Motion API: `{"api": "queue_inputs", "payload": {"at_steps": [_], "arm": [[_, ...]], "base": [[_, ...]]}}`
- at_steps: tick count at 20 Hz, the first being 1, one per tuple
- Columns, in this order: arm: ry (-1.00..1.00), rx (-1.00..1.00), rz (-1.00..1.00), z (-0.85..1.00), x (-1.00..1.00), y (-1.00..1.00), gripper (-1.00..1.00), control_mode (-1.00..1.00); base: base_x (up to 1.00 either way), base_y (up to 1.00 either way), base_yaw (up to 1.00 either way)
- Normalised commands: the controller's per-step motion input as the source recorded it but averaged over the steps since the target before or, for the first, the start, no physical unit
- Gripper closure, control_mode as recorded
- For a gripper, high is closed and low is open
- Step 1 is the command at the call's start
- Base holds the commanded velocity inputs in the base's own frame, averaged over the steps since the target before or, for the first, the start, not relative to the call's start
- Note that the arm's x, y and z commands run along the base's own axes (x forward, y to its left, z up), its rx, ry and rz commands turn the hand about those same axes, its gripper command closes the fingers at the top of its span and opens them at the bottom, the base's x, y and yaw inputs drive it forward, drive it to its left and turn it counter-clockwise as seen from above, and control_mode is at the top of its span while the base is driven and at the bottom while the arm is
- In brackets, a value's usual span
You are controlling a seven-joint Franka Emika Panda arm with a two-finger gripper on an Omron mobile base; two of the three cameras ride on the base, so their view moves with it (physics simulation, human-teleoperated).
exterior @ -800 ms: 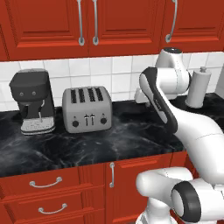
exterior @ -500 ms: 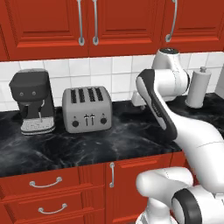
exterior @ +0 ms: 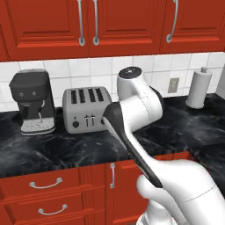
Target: Take the pizza cutter from the drawer on the left and place it on the dining counter for cutting.
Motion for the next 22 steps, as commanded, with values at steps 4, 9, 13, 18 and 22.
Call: {"api": "queue_inputs", "payload": {"at_steps": [4, 9, 13, 18, 22], "arm": [[-0.06, -0.20, 0.41, -0.38, -0.11, 1.00, -1.00, -1.00], [-0.04, -0.16, 0.56, -0.51, 0.00, 1.00, -1.00, -1.00], [-0.24, -0.15, 0.45, -0.55, -0.32, 1.00, -1.00, -1.00], [-0.31, -0.12, 0.24, -0.52, -0.29, 0.97, -1.00, -1.00], [-0.32, -0.10, 0.12, -0.59, -0.03, 0.79, -1.00, -1.00]], "base": [[0.00, 0.00, 0.00], [0.00, 0.00, 0.00], [0.00, 0.00, 0.00], [0.00, 0.00, 0.00], [0.00, 0.00, 0.00]]}}
